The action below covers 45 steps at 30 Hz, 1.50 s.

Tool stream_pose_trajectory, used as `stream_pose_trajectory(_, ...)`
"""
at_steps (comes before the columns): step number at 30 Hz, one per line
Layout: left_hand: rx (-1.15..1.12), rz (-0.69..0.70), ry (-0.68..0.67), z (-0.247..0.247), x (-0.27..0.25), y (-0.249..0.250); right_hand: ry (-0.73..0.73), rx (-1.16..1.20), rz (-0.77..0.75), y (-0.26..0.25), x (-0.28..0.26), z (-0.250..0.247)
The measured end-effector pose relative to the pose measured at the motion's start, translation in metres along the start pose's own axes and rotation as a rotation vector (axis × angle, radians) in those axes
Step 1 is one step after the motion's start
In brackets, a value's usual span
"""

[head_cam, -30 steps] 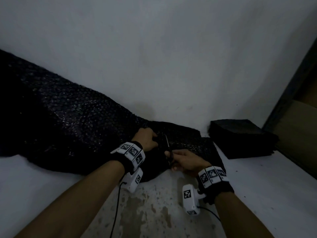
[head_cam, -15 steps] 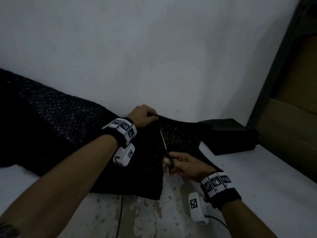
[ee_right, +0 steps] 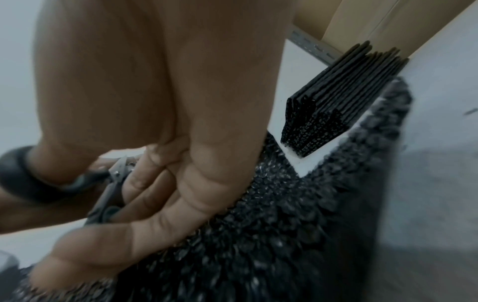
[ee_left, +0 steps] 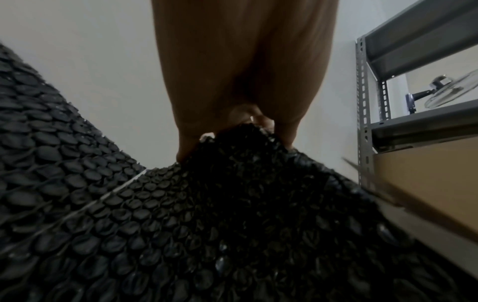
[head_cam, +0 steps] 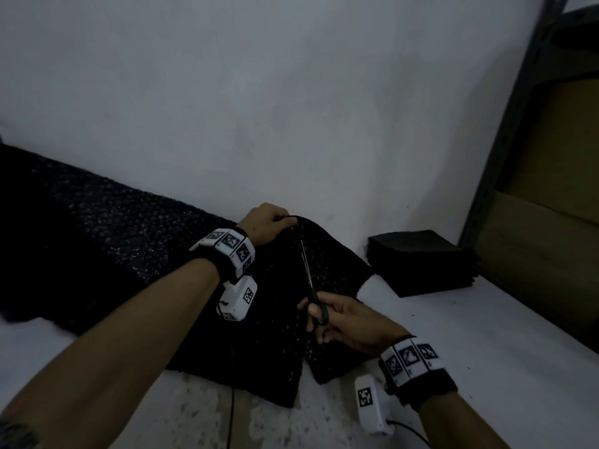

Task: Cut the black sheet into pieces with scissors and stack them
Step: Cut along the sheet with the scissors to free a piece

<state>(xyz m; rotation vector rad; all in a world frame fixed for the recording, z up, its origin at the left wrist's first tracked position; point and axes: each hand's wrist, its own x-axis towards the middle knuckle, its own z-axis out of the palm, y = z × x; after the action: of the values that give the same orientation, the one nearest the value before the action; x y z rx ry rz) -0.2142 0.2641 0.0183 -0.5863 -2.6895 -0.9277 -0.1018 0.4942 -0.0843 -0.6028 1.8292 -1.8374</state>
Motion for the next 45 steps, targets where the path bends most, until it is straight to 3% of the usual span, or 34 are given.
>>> stream_pose_trajectory(9,-0.143,0.072,-0.035,0.001,-0.007,0.001,0.020,0.007,-0.077,-0.008,0.009,0.004)
stream_pose_trajectory(25,-0.190,-0.051,-0.048,0.006,-0.007,-0.017,0.096,-0.061,-0.171,0.002,0.011,0.011)
stream_pose_trajectory(41,-0.259,-0.182,-0.091,-0.003,-0.019,0.008,0.122,-0.089,-0.125,-0.002,0.016,0.009)
stream_pose_trajectory(45,-0.254,-0.185,-0.033,-0.007,-0.024,0.007,0.130,-0.064,-0.137,-0.006,0.018,0.014)
